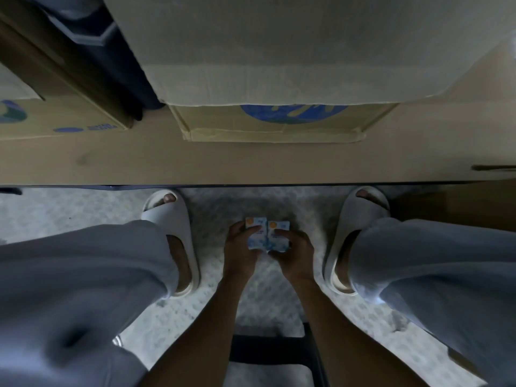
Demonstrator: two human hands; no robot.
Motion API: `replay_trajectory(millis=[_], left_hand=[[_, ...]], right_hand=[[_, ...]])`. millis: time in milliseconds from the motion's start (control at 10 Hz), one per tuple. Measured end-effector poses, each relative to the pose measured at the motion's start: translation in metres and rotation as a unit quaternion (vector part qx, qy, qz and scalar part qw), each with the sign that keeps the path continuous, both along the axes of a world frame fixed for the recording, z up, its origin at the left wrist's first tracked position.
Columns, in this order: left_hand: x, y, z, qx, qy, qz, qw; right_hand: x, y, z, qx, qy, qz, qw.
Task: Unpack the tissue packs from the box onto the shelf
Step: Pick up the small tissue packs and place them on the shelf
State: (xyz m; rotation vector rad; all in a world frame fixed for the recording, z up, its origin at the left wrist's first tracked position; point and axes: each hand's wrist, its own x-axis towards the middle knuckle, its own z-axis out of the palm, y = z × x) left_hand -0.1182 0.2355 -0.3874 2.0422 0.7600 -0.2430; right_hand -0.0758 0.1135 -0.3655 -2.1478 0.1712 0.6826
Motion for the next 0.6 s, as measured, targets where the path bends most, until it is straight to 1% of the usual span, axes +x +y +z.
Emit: replay_trajectory(millis=[100, 200, 300, 400, 500, 600], left_hand=[[0.0, 0.003, -0.001, -0.004, -0.004, 0.022, 1.0], [0.0, 0.003, 0.002, -0.03, -0.008, 0.047, 0.998], [-0.002, 0.001, 0.003, -0.013, -0.017, 0.04, 0.999], [-0.005, 0.004, 0.004, 0.012, -0.02, 0.023, 0.999], [-0.005, 0.006, 0.014, 0.036, -0.025, -0.009, 0.999], [-0.008, 0.012, 0.026, 0.049, -0.032, -0.036, 0.998]], right_hand=[[0.0, 0.004, 0.005, 0.038, 0.021, -0.059, 0.997], [0.001, 0.005, 0.01, 0.035, 0.017, -0.053, 0.998], [0.001, 0.006, 0.016, 0.012, -0.008, -0.019, 1.0], [0.0, 0.005, 0.022, 0.006, -0.002, -0.004, 1.0], [-0.004, 0.003, 0.028, 0.018, -0.026, -0.014, 0.999], [-0.004, -0.001, 0.033, 0.023, -0.027, -0.016, 0.999]])
